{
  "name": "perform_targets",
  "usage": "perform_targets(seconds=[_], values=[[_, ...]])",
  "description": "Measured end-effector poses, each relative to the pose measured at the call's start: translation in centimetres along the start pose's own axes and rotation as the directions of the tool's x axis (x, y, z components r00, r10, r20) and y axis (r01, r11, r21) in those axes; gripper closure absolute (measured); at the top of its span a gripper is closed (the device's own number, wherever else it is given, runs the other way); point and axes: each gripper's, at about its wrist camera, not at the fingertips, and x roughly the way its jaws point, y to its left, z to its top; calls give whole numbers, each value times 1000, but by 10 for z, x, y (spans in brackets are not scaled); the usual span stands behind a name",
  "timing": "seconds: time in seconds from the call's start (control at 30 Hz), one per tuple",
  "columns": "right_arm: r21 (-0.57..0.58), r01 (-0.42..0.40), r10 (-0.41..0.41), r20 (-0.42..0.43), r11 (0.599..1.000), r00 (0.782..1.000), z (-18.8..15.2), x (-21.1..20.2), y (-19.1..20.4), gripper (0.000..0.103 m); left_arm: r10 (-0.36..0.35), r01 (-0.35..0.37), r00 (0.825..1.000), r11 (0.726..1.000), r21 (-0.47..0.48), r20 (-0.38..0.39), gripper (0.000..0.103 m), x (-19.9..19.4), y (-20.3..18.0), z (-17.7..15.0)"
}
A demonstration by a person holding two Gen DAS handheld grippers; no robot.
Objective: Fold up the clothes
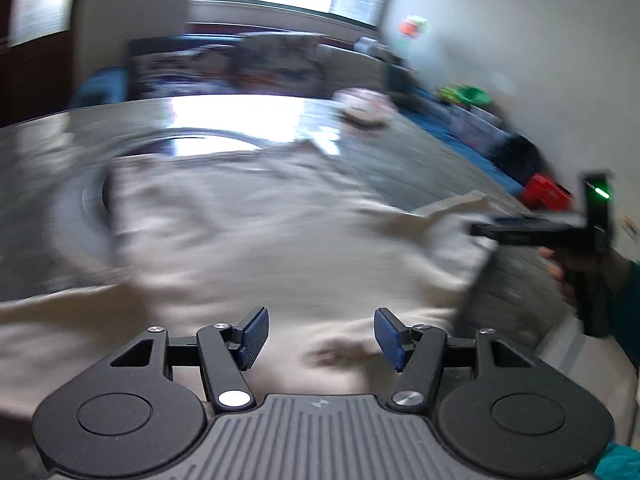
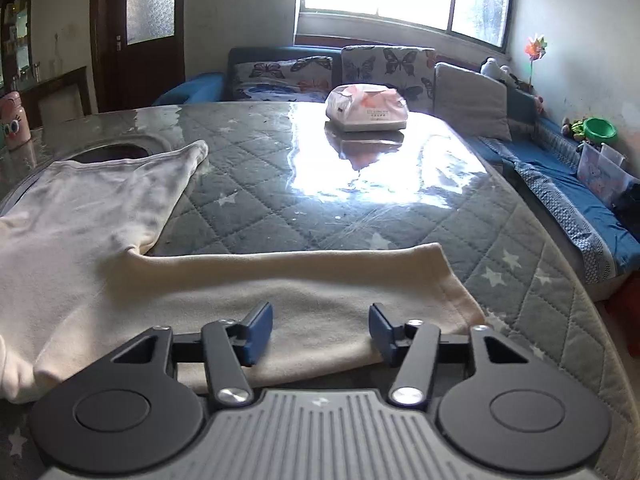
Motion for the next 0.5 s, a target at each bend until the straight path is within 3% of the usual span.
perform_targets(seconds=[0.1,0.27,0.5], values=[[-11,9,-9,-2,1000,1000,1,1,3,44,130,-128,991,988,-89,19,42,-15,40,-5],[1,9,-9,-13,1000,1000,4,4,4,40,315,-304,949,931,-203,20,43,-31,101,-8],[11,30,-30,-14,999,999,3,6,3,30,448,-433,894,870,-235,13,50,-27,152,-7]])
